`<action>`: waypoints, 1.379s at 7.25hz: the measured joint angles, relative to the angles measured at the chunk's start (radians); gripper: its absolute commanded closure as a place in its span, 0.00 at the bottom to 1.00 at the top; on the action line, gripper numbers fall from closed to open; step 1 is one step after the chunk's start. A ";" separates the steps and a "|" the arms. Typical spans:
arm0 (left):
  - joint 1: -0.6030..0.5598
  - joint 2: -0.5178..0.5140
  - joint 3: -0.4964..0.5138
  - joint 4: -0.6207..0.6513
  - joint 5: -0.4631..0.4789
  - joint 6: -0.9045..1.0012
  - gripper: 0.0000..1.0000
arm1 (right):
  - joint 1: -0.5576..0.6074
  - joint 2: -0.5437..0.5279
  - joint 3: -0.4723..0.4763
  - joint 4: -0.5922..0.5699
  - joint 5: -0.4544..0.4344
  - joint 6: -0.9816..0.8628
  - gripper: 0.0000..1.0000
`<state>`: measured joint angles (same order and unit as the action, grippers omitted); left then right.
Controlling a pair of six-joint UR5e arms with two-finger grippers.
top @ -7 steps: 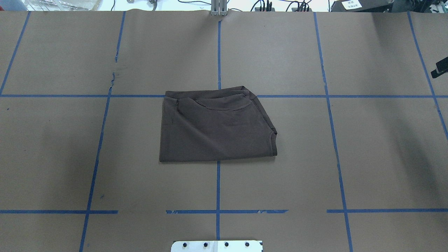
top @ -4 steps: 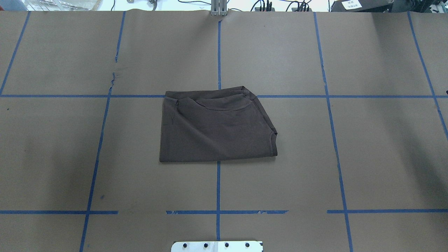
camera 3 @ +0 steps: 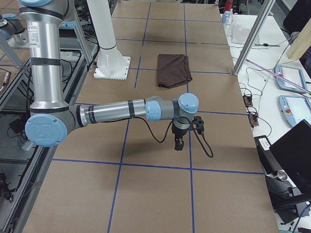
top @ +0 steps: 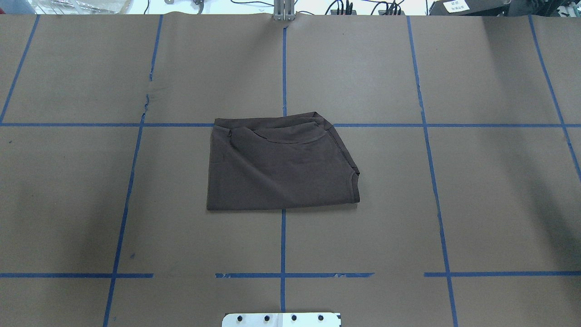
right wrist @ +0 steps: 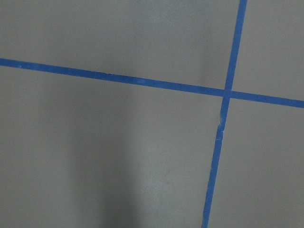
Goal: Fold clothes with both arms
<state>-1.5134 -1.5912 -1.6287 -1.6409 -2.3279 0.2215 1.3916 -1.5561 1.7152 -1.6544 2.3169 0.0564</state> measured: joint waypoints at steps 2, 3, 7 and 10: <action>-0.005 0.004 0.002 0.002 -0.003 0.008 0.00 | 0.002 -0.008 -0.009 0.002 0.024 0.011 0.00; -0.009 0.007 0.001 0.002 -0.003 0.010 0.00 | 0.006 -0.011 -0.015 0.002 0.046 0.019 0.00; -0.013 0.001 0.063 -0.003 -0.032 0.000 0.00 | 0.040 -0.017 -0.017 0.008 0.068 0.057 0.00; -0.018 -0.011 0.091 -0.007 -0.087 -0.118 0.00 | 0.045 -0.022 -0.069 0.185 0.047 0.142 0.00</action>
